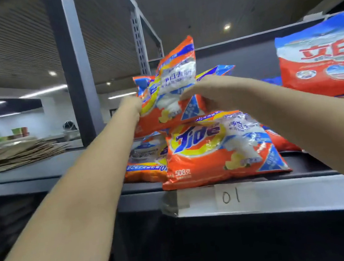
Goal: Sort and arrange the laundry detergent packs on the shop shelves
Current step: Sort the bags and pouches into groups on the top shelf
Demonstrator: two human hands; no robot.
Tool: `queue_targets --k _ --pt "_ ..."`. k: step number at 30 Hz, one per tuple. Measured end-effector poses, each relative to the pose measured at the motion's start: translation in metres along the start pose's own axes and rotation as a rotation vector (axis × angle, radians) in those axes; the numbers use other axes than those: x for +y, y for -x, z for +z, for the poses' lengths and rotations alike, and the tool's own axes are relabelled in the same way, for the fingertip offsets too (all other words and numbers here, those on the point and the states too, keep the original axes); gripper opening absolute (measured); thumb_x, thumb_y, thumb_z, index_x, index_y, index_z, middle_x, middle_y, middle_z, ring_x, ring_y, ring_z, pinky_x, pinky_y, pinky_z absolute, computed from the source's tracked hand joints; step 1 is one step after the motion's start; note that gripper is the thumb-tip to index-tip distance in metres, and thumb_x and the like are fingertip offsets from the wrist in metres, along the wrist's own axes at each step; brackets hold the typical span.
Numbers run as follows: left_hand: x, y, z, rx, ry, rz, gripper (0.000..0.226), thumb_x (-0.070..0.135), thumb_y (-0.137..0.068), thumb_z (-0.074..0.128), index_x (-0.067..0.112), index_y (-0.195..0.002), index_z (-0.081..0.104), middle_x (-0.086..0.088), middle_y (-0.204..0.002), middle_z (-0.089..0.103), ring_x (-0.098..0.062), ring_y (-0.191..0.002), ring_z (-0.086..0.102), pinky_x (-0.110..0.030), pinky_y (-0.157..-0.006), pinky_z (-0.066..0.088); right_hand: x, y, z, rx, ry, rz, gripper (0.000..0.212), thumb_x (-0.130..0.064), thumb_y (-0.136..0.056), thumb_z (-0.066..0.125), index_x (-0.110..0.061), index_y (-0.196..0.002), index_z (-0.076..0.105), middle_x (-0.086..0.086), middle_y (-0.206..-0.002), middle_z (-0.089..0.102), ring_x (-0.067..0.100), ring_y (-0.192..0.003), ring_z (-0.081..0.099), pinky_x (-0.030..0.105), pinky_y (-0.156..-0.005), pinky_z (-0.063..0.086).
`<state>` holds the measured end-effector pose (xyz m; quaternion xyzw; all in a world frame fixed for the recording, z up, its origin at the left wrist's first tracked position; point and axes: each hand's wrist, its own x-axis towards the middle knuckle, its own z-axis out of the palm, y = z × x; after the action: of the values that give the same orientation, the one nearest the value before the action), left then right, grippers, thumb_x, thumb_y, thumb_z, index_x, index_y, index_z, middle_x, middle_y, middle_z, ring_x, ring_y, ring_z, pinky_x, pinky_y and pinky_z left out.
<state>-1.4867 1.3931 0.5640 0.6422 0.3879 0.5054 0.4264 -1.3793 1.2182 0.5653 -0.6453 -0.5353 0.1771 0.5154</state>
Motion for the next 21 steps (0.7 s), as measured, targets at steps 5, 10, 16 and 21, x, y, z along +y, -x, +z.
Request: queue_targets --k 5,10,16,21 --pt "-0.038 -0.013 0.017 -0.028 -0.242 -0.064 0.038 0.018 -0.099 0.040 -0.007 -0.126 0.052 -0.019 -0.130 0.055 -0.029 -0.122 0.052 -0.032 -0.094 0.044 0.015 -0.014 0.014 0.132 0.483 -0.097 0.033 -0.046 -0.077 0.071 -0.016 -0.071 0.059 0.001 -0.075 0.061 0.019 -0.075 0.057 0.024 -0.061 0.047" --pt "-0.040 -0.008 0.012 0.029 -0.227 -0.041 0.035 0.022 -0.095 0.049 -0.002 -0.120 0.057 -0.016 -0.124 0.059 -0.029 -0.114 0.057 -0.031 -0.089 0.047 0.015 -0.007 0.021 0.152 0.483 -0.104 0.046 -0.051 -0.077 0.068 -0.012 -0.102 0.065 0.005 -0.099 0.067 0.022 -0.093 0.063 0.035 -0.082 0.054" --pt "-0.048 0.017 0.003 0.089 -0.073 -0.050 0.034 0.021 -0.092 0.046 0.000 -0.115 0.058 -0.019 -0.115 0.062 -0.035 -0.105 0.059 -0.039 -0.088 0.048 0.014 0.011 0.019 0.173 0.444 -0.134 0.046 -0.044 -0.081 0.068 -0.005 -0.107 0.065 0.015 -0.104 0.069 0.027 -0.091 0.066 0.045 -0.086 0.054" --pt "-0.042 0.050 0.002 0.142 -0.224 0.133 0.036 0.024 -0.098 0.038 0.011 -0.127 0.054 -0.006 -0.125 0.058 -0.027 -0.113 0.054 -0.035 -0.087 0.046 0.013 0.032 0.012 0.233 0.552 -0.169 0.049 -0.034 -0.086 0.064 0.005 -0.115 0.061 0.016 -0.092 0.069 0.029 -0.084 0.066 0.047 -0.084 0.053"
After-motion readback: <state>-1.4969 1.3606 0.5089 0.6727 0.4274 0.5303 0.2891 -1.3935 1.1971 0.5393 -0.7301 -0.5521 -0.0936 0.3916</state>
